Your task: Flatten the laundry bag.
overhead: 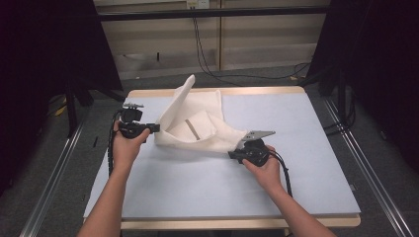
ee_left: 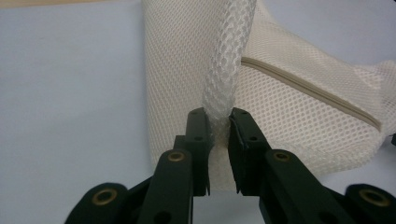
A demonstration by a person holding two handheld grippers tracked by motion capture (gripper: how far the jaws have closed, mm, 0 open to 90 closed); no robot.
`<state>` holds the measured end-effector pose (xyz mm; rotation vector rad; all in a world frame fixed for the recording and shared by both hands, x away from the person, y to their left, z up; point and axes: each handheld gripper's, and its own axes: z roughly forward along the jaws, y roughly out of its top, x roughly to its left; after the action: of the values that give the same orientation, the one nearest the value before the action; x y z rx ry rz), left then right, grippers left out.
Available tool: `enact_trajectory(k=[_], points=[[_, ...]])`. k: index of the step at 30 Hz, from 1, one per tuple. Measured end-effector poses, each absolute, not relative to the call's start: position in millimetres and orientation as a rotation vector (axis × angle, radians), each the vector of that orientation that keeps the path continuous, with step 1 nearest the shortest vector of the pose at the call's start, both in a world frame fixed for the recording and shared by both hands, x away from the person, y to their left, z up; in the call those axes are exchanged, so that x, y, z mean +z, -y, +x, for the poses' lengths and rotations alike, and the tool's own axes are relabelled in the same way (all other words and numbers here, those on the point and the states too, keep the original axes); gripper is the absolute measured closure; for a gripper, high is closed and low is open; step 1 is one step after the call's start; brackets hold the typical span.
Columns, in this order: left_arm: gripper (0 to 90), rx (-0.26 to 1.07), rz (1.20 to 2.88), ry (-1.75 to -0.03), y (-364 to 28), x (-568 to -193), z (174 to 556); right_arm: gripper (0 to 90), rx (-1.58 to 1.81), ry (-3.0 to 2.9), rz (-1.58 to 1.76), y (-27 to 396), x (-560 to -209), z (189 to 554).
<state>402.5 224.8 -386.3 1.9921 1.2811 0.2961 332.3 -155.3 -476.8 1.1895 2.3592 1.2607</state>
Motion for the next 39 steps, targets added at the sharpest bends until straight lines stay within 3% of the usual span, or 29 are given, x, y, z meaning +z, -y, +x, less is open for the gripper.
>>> enact_trajectory(k=[13, 23, 32, 39], points=[[78.0, 0.298, 1.962, -1.386, -254, -407, 403, 85.5, 1.257, -2.365, 1.158, 158, -480, 329], [71.1, 0.333, 1.977, -1.402, -259, -408, 404, 85.4, 1.238, -2.366, 1.124, 157, -479, 327], [53.0, 0.383, 1.962, -1.434, -260, -409, 403, 85.4, 1.231, -2.368, 1.108, 156, -479, 326], [44.7, 0.379, 1.98, -1.451, -268, -412, 401, 85.4, 1.232, -2.367, 1.105, 156, -479, 326]])
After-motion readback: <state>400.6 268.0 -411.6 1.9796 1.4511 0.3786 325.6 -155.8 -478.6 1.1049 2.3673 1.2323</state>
